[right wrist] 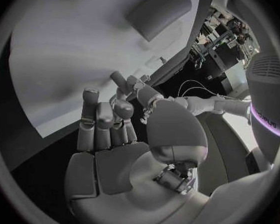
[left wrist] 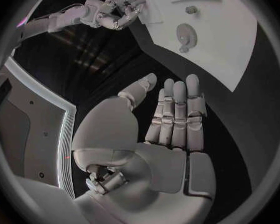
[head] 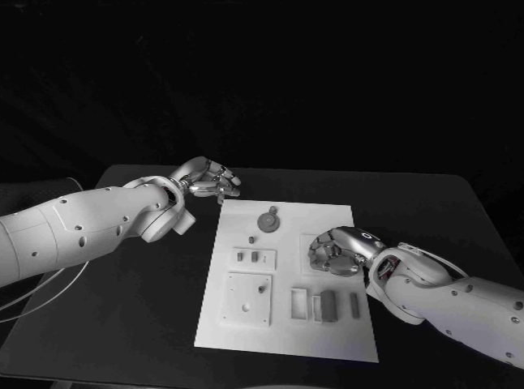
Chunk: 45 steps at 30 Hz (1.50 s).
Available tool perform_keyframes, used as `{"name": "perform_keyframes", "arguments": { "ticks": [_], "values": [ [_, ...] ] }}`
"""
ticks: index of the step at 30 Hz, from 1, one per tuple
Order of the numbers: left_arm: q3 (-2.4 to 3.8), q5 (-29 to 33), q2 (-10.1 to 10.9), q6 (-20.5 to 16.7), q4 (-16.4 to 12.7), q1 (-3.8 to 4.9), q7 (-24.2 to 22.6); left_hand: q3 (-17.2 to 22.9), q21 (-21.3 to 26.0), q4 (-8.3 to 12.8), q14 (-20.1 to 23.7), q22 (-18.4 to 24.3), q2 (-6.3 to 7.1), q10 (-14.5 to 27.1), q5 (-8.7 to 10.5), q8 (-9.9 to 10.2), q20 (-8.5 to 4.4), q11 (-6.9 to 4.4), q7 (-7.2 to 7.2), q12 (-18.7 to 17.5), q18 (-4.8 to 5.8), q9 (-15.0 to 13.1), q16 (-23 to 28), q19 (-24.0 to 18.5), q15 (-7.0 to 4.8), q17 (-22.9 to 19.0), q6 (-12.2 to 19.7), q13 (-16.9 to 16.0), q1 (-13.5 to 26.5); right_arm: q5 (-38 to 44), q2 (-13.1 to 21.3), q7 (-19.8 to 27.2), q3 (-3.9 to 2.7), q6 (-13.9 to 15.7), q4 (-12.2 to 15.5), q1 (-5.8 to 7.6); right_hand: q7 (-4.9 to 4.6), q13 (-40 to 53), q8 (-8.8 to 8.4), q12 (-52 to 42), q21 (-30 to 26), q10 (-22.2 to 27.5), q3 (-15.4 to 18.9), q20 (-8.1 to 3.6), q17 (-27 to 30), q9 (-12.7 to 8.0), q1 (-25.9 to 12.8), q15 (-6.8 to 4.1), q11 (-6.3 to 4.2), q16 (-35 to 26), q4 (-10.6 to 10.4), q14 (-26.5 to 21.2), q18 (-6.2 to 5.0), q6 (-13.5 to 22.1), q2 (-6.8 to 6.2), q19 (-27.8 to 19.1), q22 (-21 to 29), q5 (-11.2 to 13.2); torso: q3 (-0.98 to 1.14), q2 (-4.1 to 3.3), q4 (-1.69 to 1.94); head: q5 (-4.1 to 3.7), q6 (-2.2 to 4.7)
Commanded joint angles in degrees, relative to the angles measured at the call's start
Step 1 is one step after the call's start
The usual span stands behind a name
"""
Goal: Assemble the parts on the task board
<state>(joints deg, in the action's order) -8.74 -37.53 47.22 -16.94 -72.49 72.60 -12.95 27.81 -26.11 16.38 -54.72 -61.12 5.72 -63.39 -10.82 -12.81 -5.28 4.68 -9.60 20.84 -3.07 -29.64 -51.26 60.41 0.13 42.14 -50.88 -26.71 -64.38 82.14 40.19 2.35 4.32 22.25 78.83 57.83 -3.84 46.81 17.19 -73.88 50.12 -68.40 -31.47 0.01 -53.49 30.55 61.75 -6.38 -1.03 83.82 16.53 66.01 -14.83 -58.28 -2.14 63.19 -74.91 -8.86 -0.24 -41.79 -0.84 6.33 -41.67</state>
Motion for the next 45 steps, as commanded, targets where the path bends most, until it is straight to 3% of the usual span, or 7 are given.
{"name": "perform_keyframes", "arguments": {
  "ticks": [1, 15, 24, 31, 45],
  "values": [
    [0.03, 0.0, 0.0, 0.4, -0.1, 0.05, -0.5, -0.2, 0.4, -0.1, -0.3, -0.1, 0.02, -0.3, 0.18, -0.3, -0.19, -0.25, -0.45, -0.2, -1.20, 0.1, 0.1, 0.4, 0.02, 0.1, 0.1, 0.0, -0.4, 1.1, -0.1, 0.8, 0.01, -0.1, 0.1, -0.04, -0.95, 0.1, 0.75, 0.4, 0.2, 0.1, -0.3, -0.17, 0.1, 0.9, 0.2, -0.65, -0.55, 0.2, 0.1, 0.0, -0.17, -1.9, 1.12, 0.2, -1.0, 0.3, 0.01, 0.00, -0.04, 0.03, -0.02],
    [0.03, 0.0, 0.0, 0.3, -0.1, 0.05, -0.5, -0.2, 0.4, -0.1, -0.3, -0.1, 0.02, -0.3, 0.18, -0.2, -0.19, -0.25, -0.47, -0.2, -1.20, 0.1, 0.1, 0.4, 0.01, 0.1, 0.2, -0.1, -0.4, 1.0, 0.3, 1.4, 0.01, -0.3, 0.4, -0.04, -0.76, 0.2, 1.00, 0.4, 0.1, 0.1, -0.4, -0.24, 0.1, 1.1, 0.1, -0.84, -0.73, 0.2, 0.2, 0.0, -0.17, -2.2, 1.58, 0.2, -0.9, 0.4, 0.07, 0.00, -0.07, -0.02, -0.06],
    [0.03, 0.0, -0.1, 0.3, 0.1, 0.04, -0.5, -0.2, 0.4, -0.1, -0.3, -0.1, 0.02, -0.3, 0.18, -0.3, -0.19, -0.24, -0.47, -0.2, -1.20, 0.1, 0.1, 0.4, 0.01, 0.1, 0.2, -0.1, -0.4, -3.3, 0.9, 4.3, 0.00, -1.0, 0.6, -0.04, -0.75, 0.2, 0.97, 0.5, 0.1, 0.1, -0.6, -0.28, 0.1, 1.2, 0.1, -0.93, -0.75, 0.2, 0.2, -0.1, -0.17, -2.2, 2.02, 0.1, -0.9, 0.7, 0.06, -0.02, -0.04, -0.19, -0.02],
    [0.03, 0.0, -0.1, 0.4, 0.3, 0.04, -0.5, -0.2, 0.4, -0.1, -0.3, -0.1, 0.01, -0.3, 0.18, -0.3, -0.19, -0.24, -0.48, -0.2, -1.20, 0.1, 0.2, 0.4, 0.01, 0.1, 0.2, -0.1, -0.4, -7.3, 1.1, 7.8, -0.03, 0.1, 0.8, -0.04, -0.77, 0.3, 0.92, 0.5, 0.0, 0.1, -0.6, -0.28, 0.1, 1.2, 0.1, -0.95, -0.74, 0.2, 0.2, -0.2, -0.17, -2.1, 2.20, 0.0, -0.9, 0.8, 0.04, 0.00, -0.02, -0.21, 0.05],
    [0.02, 0.0, 0.0, 0.5, 0.3, 0.04, -0.4, -0.2, 0.4, -0.1, -0.3, -0.2, 0.02, -0.3, 0.18, -0.3, -0.19, -0.23, -0.49, -0.3, -1.19, 0.2, 0.2, 0.4, 0.02, 0.2, 0.2, -0.1, -0.5, -7.0, 2.3, 8.8, -0.45, 1.2, 1.9, -0.03, -0.77, 0.3, 0.89, 0.5, 0.0, 0.1, -0.7, -0.30, 0.1, 1.2, 0.2, -0.96, -0.73, 0.2, 0.3, -0.2, -0.17, -2.1, 2.27, -0.1, -0.9, 0.8, 0.00, 0.00, -0.05, -0.15, 0.07]
  ]
}}
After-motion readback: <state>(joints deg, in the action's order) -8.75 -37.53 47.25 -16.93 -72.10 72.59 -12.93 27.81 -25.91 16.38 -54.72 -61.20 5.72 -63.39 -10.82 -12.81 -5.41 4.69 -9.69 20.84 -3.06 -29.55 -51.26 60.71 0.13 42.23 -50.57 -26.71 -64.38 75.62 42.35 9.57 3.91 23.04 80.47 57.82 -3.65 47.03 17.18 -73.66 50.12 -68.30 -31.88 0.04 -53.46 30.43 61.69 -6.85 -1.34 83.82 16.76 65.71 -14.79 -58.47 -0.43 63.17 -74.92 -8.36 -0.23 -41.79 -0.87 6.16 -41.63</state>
